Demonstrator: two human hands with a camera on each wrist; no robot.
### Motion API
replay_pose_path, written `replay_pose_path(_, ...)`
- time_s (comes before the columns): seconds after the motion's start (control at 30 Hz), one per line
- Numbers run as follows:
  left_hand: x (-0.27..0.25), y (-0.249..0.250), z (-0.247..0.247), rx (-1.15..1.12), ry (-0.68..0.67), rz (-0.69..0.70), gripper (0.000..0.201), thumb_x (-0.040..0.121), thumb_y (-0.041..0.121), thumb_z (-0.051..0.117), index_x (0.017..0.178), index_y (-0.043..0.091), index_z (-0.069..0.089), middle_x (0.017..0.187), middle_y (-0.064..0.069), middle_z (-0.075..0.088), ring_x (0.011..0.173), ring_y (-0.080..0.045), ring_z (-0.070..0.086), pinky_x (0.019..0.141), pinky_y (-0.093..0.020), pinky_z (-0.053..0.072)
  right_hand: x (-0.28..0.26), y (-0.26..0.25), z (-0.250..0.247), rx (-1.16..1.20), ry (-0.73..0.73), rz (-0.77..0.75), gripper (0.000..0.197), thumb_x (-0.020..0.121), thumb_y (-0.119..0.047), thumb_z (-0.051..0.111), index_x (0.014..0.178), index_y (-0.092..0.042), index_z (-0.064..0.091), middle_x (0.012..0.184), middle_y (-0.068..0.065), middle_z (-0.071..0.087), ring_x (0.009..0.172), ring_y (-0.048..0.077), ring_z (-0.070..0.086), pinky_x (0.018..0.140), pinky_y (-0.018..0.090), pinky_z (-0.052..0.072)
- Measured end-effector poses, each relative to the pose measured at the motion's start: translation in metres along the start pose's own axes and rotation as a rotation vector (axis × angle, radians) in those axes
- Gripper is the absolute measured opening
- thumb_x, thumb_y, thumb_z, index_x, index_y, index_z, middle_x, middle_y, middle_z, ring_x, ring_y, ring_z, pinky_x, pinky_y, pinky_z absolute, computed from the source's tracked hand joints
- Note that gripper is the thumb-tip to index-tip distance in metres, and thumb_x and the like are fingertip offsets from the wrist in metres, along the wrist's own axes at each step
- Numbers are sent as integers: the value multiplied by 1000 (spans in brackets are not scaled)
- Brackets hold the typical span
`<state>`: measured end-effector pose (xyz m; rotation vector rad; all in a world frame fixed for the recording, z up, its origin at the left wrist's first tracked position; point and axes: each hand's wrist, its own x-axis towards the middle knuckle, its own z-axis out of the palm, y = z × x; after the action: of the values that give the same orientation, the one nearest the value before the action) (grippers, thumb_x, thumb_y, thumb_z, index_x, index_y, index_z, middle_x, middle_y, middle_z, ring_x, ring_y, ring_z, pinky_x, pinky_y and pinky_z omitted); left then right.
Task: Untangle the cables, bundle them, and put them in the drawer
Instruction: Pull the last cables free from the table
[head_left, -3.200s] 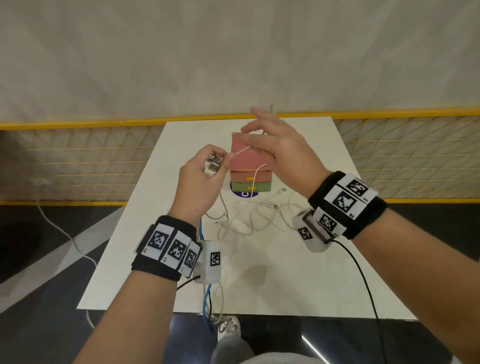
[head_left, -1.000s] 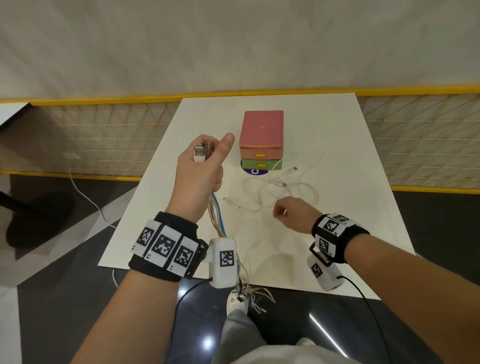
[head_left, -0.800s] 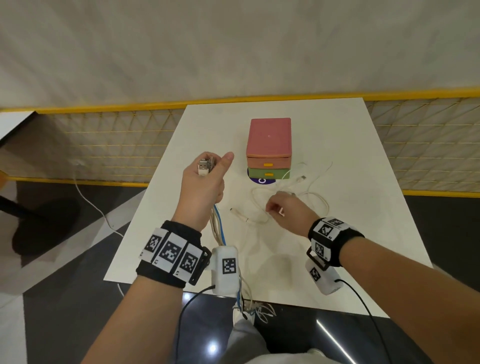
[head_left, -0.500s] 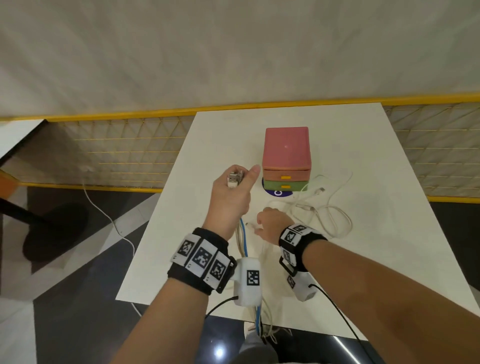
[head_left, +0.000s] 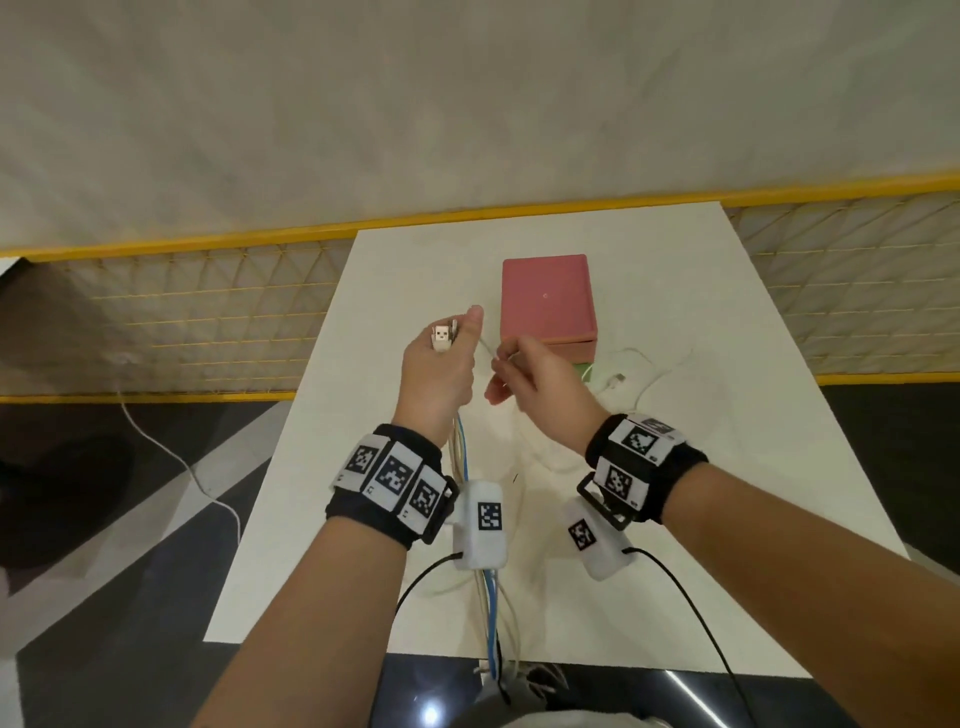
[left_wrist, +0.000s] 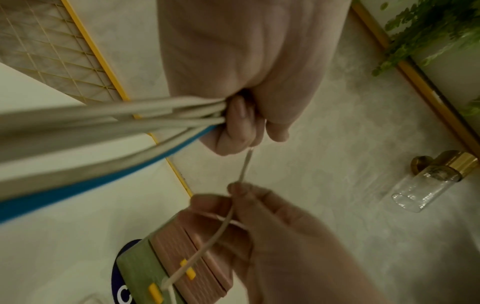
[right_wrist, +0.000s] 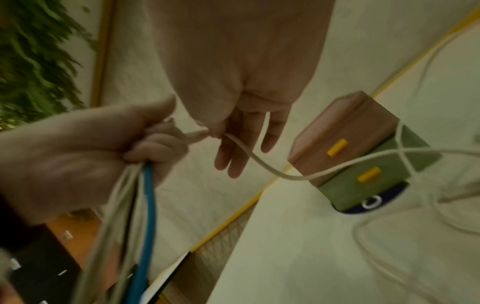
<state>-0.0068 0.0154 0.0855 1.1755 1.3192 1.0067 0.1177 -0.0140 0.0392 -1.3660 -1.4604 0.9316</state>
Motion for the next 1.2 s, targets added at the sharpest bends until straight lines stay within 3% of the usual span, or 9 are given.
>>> replay_pose_path(0.13,-6,9,12,59,-43,122,27,95,33,61,86,8,66,42,15,47,37,-1,41,43,-17,33,-9,-12,-7,-1,-42,-103,12,100,-13,43,98,-3,49,70,0,65,63,8,60,63,14,43)
replay_pose_path(0.43,-11,52,6,-187,62,280,33,97,31,58,69,18,48,59,5,44,50,-7,38,52,-18,34,-18,32,-17,-309,-301,-23,32,97,-12,34,83,-36,48,85,1,52,77,15,48,69,27,40)
replay_pose_path(0.53,-10,71,-7,-357,49,352,33,97,27,58,68,21,45,52,10,39,50,-8,35,61,-23,43,-16,44,-42,-514,-291,105,21,98,-11,35,105,-19,53,91,0,54,86,21,55,69,23,39)
replay_pose_path(0.67,-11,74,-17,-274,-76,342,26,92,29,67,69,26,56,56,8,40,41,-8,28,38,-18,28,11,9,-64,-326,-89,95,30,103,-22,32,115,-10,56,96,-2,65,89,19,63,77,22,48)
replay_pose_path(0.73,-9,67,-13,-63,-120,362,7,87,34,71,83,30,66,63,10,46,44,-5,34,40,-18,28,28,-15,-72,-424,-13,-19,27,102,-23,35,103,-12,60,82,-8,61,79,22,62,69,31,48)
replay_pose_path(0.83,-9,52,0,190,-152,302,29,86,41,70,111,25,68,65,17,53,50,1,45,49,-17,36,41,-54,-76,-424,16,-236,22,101,-26,38,93,-17,56,71,-5,58,65,22,60,65,36,48)
replay_pose_path(0.93,-8,50,7,140,-91,267,21,89,41,67,83,22,67,44,16,46,43,-4,40,48,-26,33,45,-74,-76,-452,-1,-347,21,100,-29,38,92,-19,55,71,-2,58,64,22,58,66,33,45)
replay_pose_path(1.03,3,58,-5,-99,164,257,24,77,57,69,65,36,64,56,12,48,54,-11,43,60,-30,34,43,-57,-85,-499,-71,-246,23,102,-29,34,90,-20,52,77,7,61,69,22,59,69,34,46)
replay_pose_path(1.2,22,62,-33,-177,341,308,12,86,41,68,83,30,65,73,2,59,63,-23,57,59,-28,41,30,-17,-103,-614,-122,-69,26,103,-22,34,89,-15,56,73,-17,53,68,9,53,70,34,43)
